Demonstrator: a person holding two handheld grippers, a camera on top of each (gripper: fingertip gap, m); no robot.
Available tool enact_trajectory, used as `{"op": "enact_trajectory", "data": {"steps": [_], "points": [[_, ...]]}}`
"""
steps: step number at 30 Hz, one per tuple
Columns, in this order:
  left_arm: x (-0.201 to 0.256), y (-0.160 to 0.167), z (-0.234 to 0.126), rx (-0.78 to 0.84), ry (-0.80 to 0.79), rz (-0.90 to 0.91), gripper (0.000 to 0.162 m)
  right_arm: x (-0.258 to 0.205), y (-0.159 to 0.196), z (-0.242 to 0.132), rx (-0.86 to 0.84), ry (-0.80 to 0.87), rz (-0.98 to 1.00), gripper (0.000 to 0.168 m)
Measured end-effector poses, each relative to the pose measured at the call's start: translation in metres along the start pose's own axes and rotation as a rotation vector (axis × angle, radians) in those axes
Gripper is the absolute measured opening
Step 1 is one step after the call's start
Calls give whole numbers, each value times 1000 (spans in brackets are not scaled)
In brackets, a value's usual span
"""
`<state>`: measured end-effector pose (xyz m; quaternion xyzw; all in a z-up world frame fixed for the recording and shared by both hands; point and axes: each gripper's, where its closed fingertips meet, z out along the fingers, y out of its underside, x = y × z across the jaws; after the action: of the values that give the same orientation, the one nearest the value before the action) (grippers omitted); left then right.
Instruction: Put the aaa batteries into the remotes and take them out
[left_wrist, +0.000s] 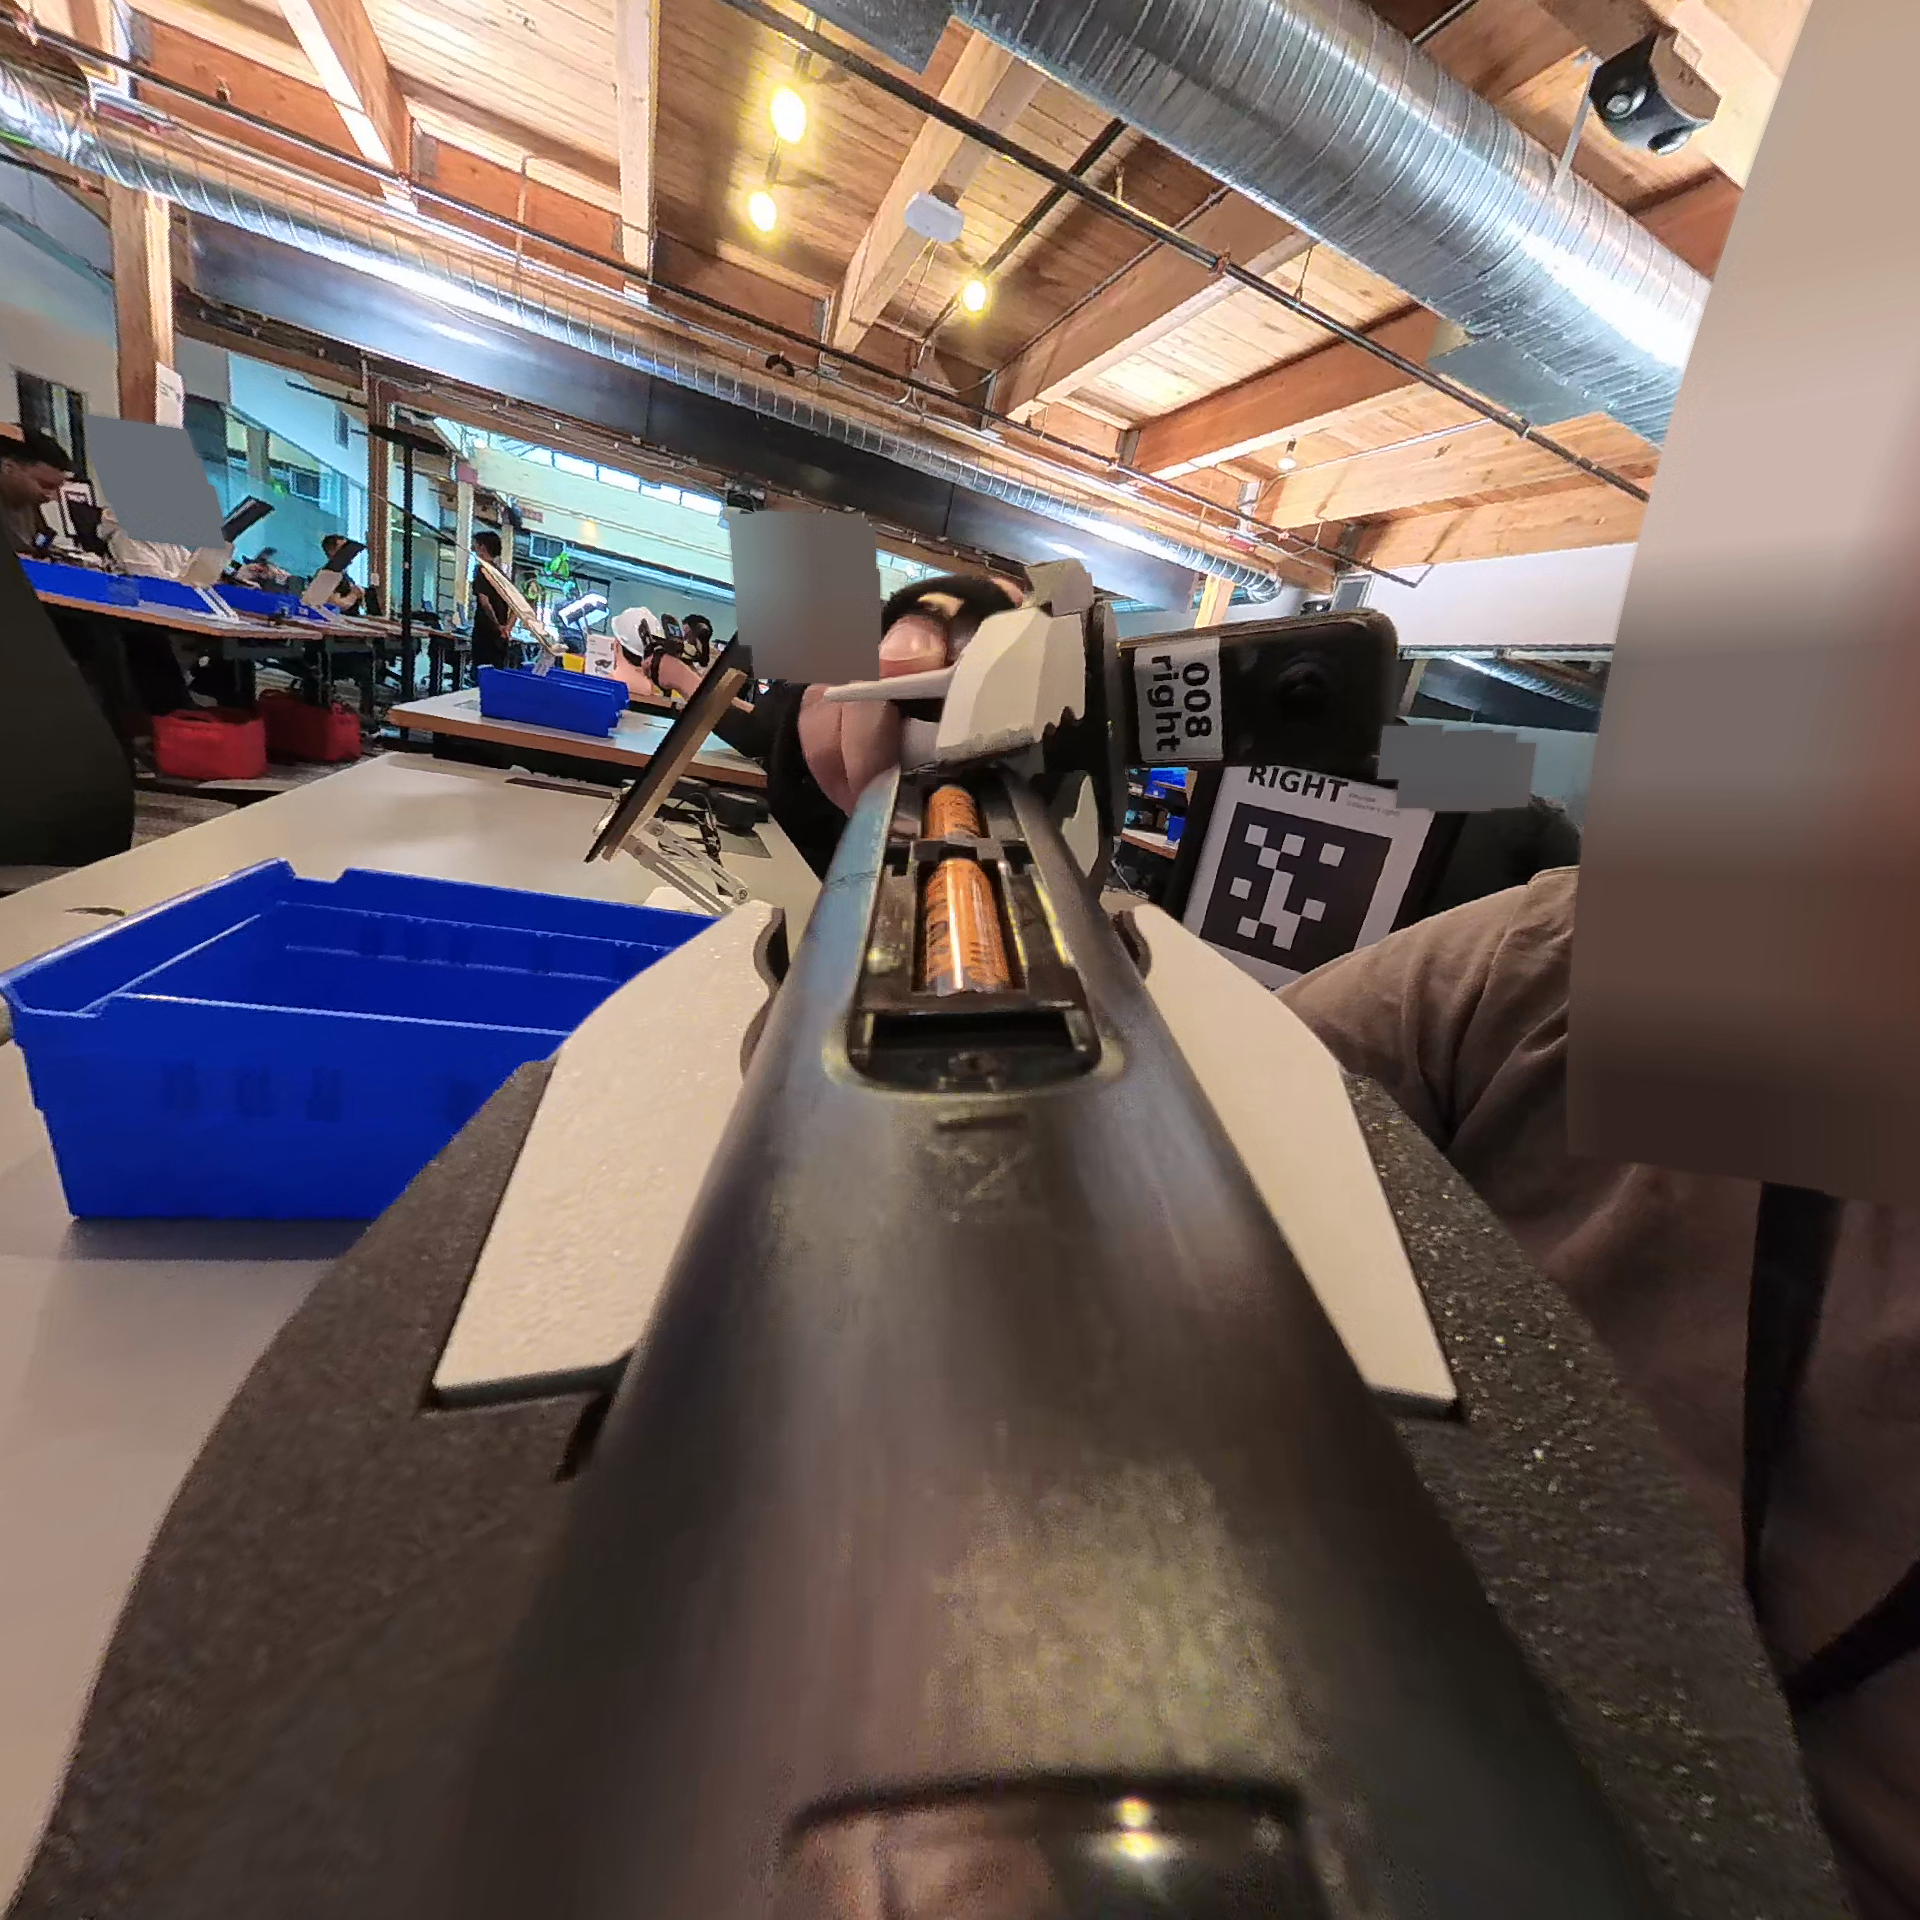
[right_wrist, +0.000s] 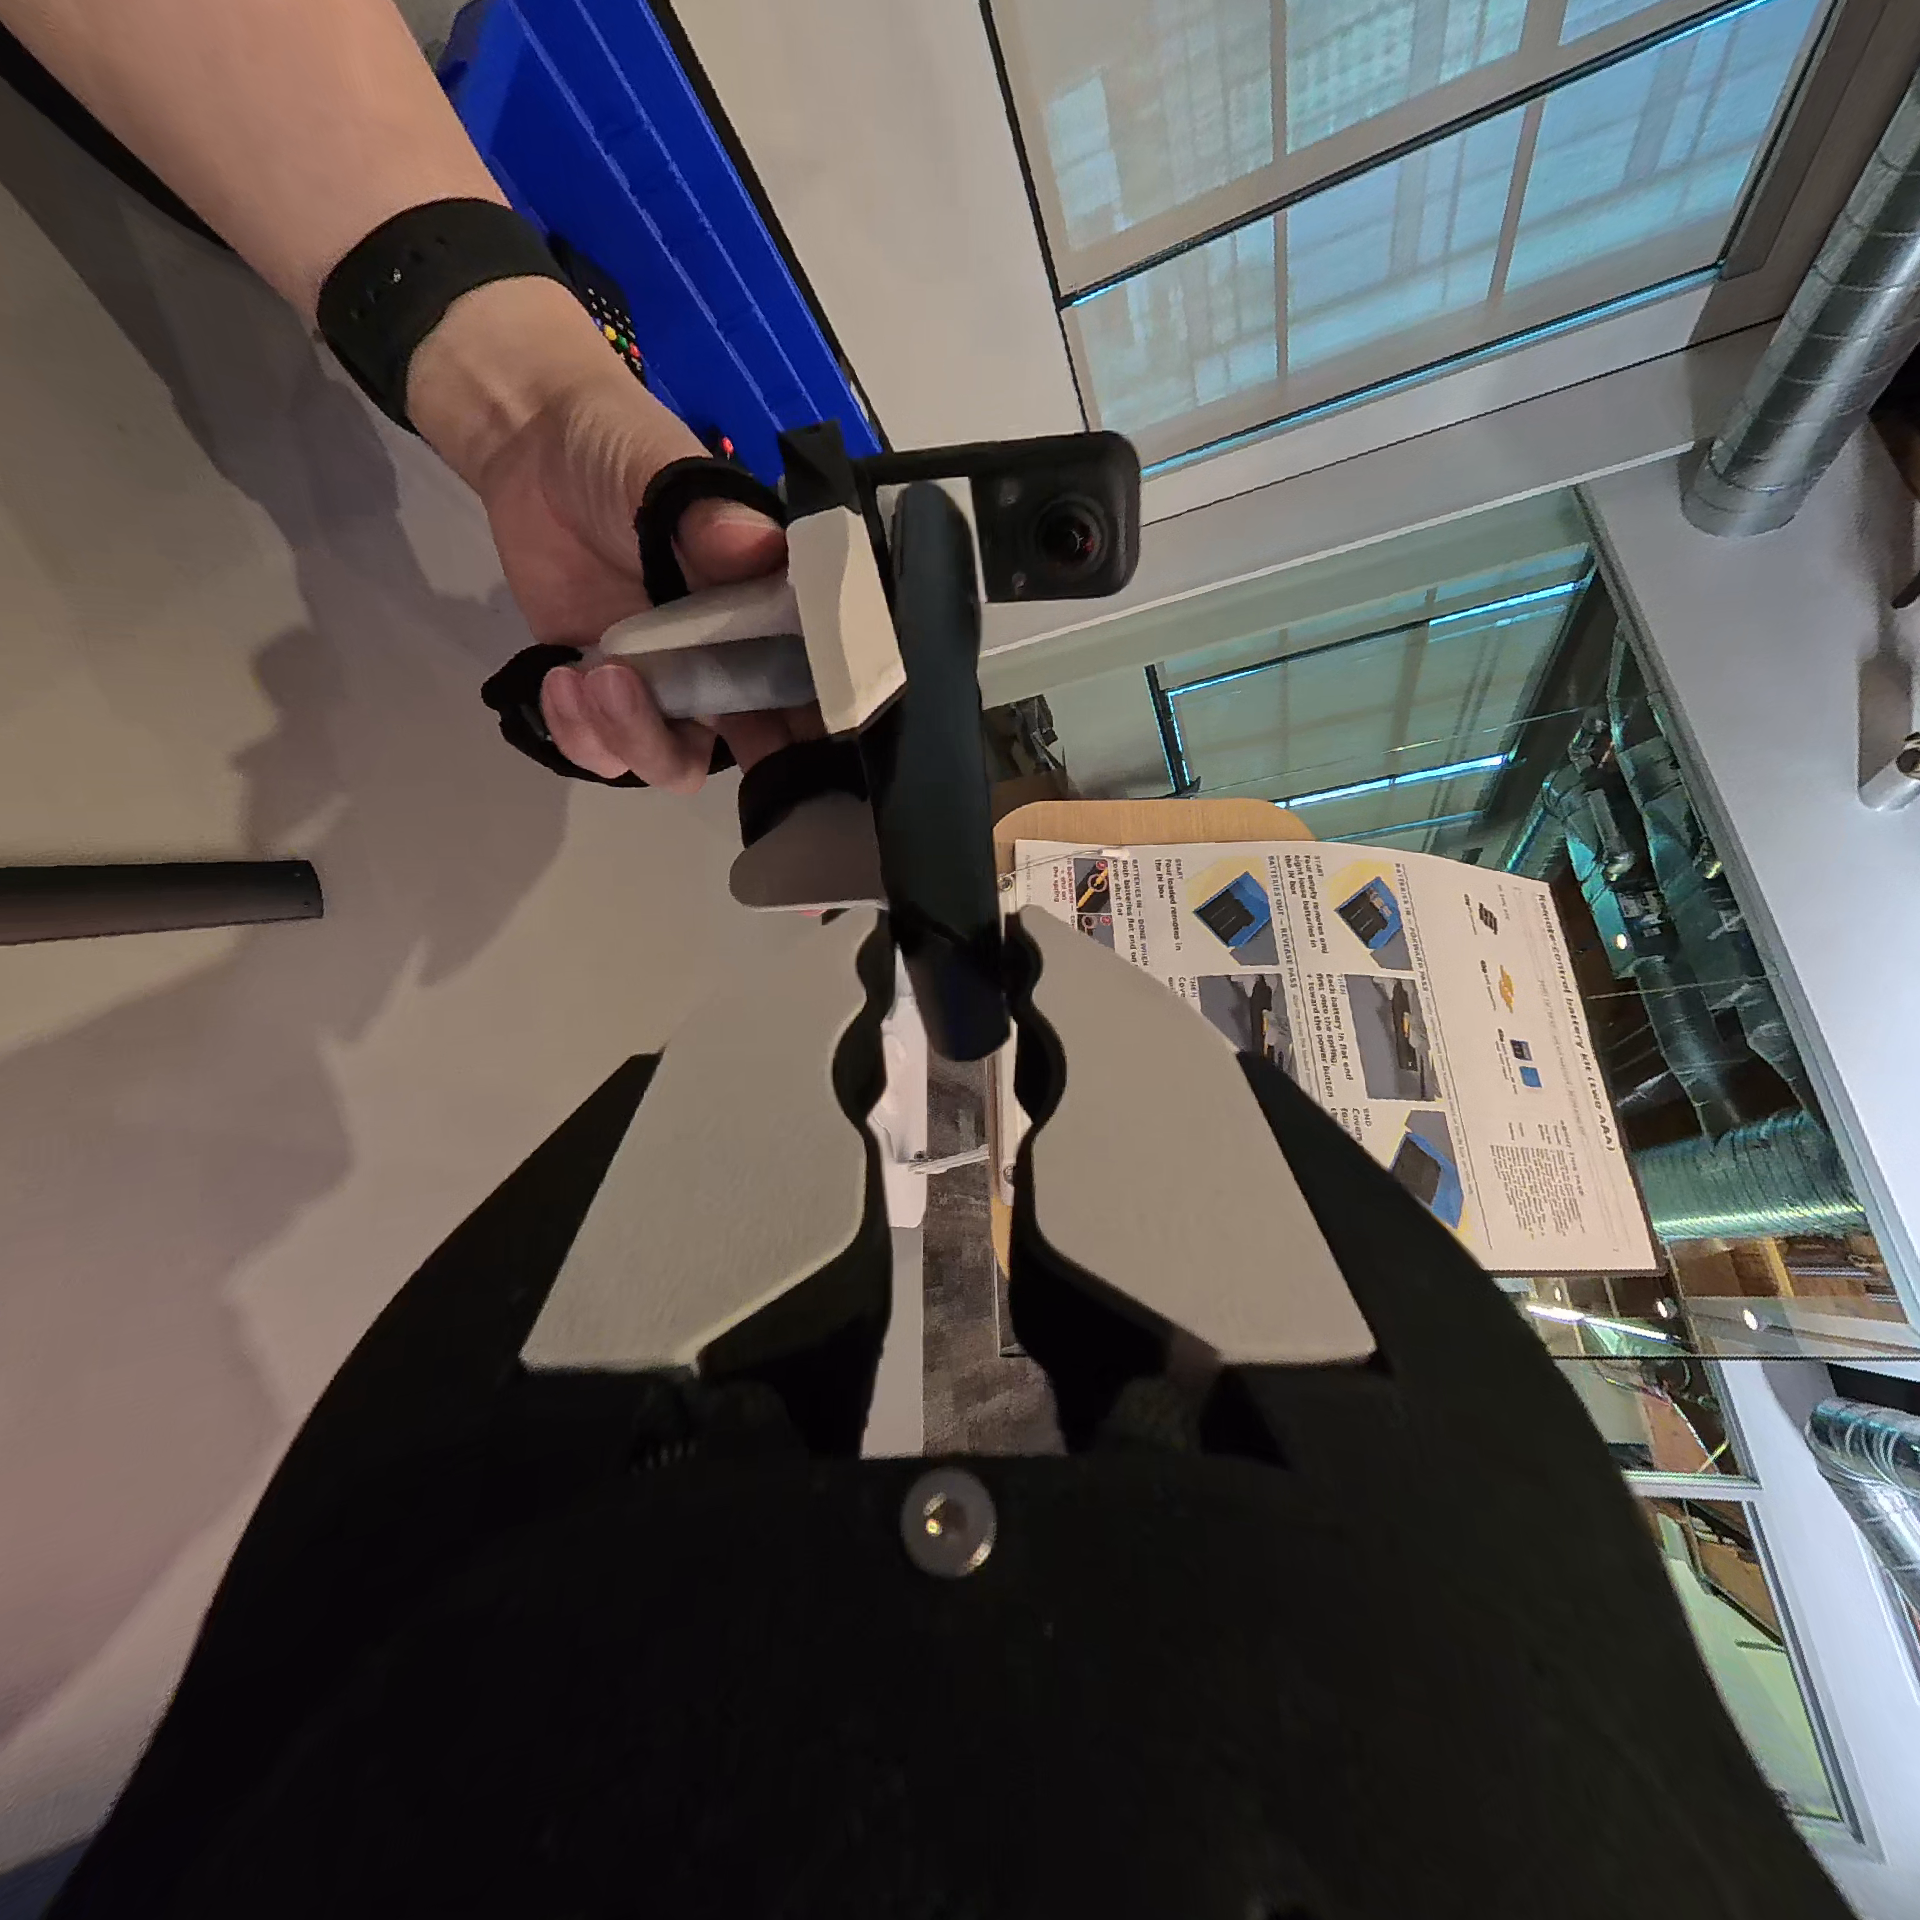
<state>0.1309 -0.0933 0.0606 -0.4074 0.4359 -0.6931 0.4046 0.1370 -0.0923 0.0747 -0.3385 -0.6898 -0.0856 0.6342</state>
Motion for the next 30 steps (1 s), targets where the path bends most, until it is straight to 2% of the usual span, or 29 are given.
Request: {"op": "enact_trajectory", "data": {"steps": [4, 6, 10, 16, 25, 30], "points": [[1, -5, -2, 21, -3, 13, 61, 2, -3, -2, 10, 7, 2, 20], [3, -7, -1, 36, 5, 20, 69, 1, -2, -2, 0, 6, -5, 20], [1, -13, -2, 77, -22, 56, 73, 0, -2, 0, -8, 3, -16, 19], [3, -22, -7, 127, -31, 100, 62, -4, 2, 4, -29, -8, -30, 18], [3, -14, -5, 62, -27, 96, 62, -2, 2, 0, -18, -17, -6, 19], [3, -17, -4, 93, -36, 99, 61, -2, 2, -1, -18, -15, -8, 18]]}}
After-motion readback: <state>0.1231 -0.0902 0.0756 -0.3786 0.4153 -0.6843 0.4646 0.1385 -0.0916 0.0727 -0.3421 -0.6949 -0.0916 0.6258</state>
